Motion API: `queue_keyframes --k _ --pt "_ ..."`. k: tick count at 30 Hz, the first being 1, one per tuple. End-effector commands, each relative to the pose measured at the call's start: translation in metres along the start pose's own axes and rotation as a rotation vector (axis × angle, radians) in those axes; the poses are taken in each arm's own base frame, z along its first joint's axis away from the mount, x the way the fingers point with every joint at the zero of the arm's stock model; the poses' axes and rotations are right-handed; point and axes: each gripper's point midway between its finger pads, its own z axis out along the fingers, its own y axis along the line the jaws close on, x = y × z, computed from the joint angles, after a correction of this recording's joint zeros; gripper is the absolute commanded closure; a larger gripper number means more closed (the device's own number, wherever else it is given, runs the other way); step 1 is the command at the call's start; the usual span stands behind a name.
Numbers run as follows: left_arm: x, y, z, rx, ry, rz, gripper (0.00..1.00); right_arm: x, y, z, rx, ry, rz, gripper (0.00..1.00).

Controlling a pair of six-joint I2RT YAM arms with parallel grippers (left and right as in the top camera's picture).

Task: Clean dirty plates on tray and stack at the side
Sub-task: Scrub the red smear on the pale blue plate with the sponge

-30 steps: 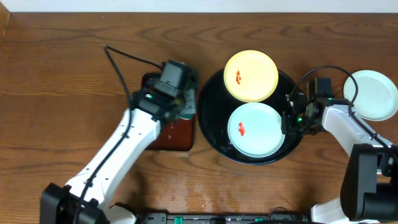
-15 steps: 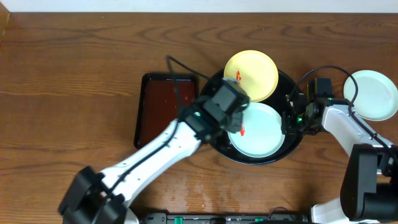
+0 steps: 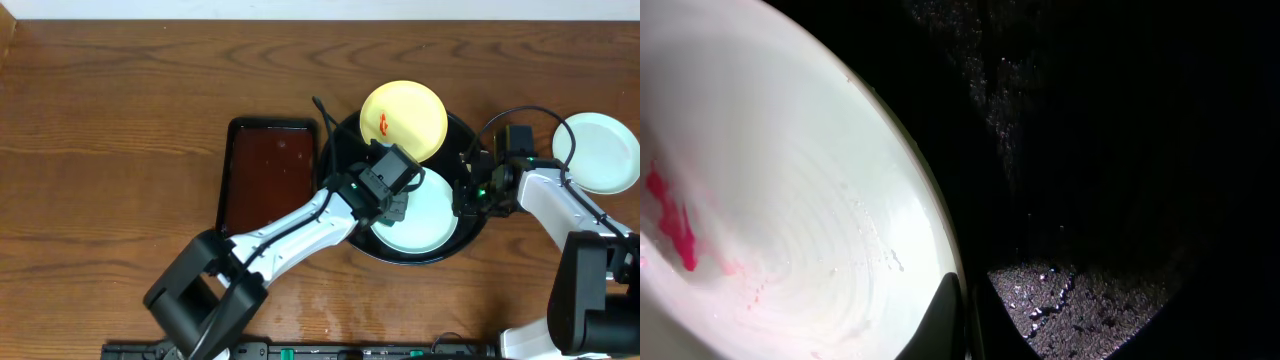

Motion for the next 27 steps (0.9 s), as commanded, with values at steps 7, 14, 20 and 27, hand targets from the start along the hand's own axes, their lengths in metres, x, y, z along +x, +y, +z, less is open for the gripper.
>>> queue_keyframes --k 7,14,20,27 --pt "-0.006 0.003 0.023 -0.032 -0.015 -0.003 0.93 -0.007 0.003 -0.004 -0.01 -0.018 -0.016 0.99" --pt "-0.006 0.023 0.028 -0.129 -0.044 -0.022 0.93 -0.007 0.003 -0.004 -0.01 -0.018 -0.016 0.99" --pt "0.01 0.036 0.05 -0.177 0.003 -0.041 0.93 -0.007 0.003 -0.004 -0.01 -0.018 -0.016 0.99" --pt "0.034 0.032 0.066 -0.134 0.103 -0.05 0.93 -0.006 0.003 -0.004 -0.009 -0.015 -0.015 0.99"
